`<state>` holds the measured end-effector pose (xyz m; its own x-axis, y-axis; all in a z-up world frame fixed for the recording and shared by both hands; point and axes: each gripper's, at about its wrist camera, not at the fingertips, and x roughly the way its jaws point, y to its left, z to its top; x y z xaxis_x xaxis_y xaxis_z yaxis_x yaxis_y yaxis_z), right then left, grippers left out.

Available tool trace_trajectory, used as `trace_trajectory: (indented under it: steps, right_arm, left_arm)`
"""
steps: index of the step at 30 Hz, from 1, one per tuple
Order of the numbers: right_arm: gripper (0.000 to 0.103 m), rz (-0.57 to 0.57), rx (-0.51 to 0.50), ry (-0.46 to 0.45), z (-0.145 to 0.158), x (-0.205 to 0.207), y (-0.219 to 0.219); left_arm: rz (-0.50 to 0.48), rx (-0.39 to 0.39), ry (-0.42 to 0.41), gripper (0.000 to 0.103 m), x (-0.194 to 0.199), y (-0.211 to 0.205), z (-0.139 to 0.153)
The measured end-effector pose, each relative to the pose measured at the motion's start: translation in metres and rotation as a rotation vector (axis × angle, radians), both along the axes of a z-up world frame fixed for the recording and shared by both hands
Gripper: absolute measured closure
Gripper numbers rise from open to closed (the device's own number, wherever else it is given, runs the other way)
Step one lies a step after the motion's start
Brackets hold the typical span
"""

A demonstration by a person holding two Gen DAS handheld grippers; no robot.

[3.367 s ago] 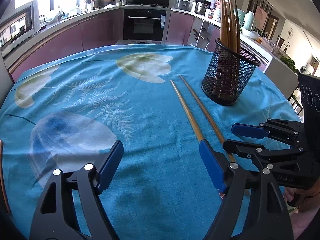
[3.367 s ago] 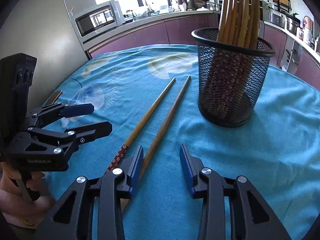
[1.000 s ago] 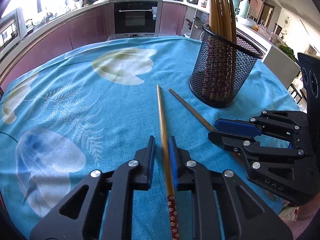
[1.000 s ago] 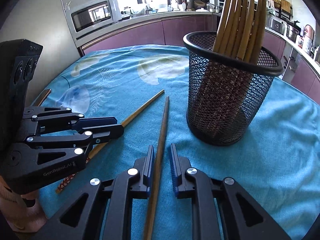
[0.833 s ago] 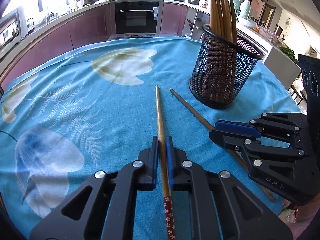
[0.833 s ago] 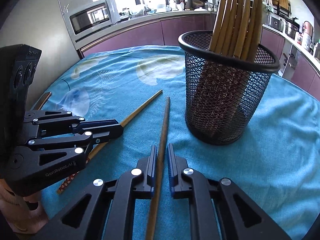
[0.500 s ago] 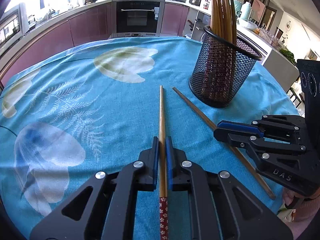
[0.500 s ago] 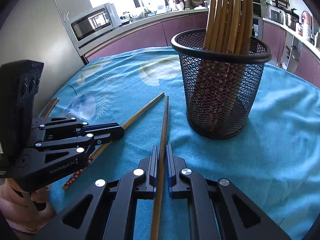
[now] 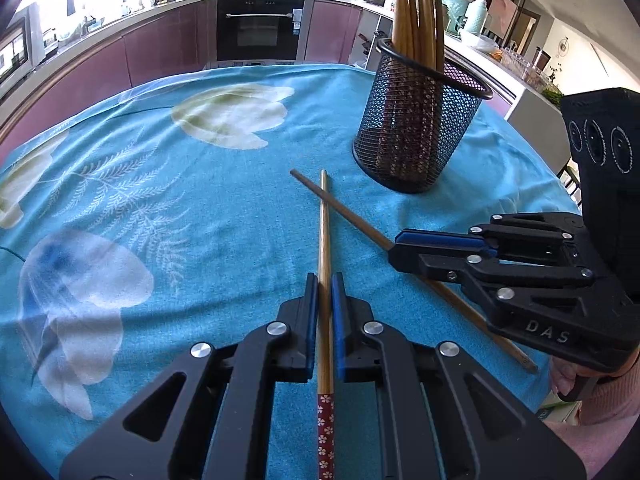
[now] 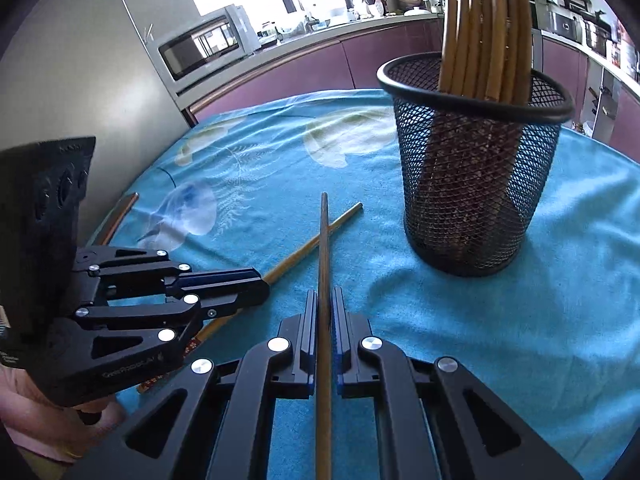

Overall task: Organize utensils
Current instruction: 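Lift both chopsticks upright and carry them over the mesh cup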

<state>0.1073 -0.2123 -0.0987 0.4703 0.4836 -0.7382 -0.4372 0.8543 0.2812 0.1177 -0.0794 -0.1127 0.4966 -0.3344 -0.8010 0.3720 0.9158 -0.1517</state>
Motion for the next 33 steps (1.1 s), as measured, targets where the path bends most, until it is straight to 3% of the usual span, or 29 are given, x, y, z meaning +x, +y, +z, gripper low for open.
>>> trace_trajectory:
  steps: [8, 14, 33]
  right_arm:
    - [0.093, 0.001, -0.094, -0.039, -0.002, -0.003, 0.008]
    - [0.097, -0.015, -0.054, -0.023, -0.003, -0.001, 0.001]
    - [0.097, -0.030, 0.083, -0.038, 0.012, -0.012, -0.021]
  left_arm:
    - [-0.010, 0.013, -0.004, 0.094, 0.006, -0.005, -0.001]
    - [0.004, 0.006, -0.001, 0.095, 0.005, -0.005, 0.000]
    - [0.009, -0.056, -0.012, 0.095, -0.001, 0.003, 0.011]
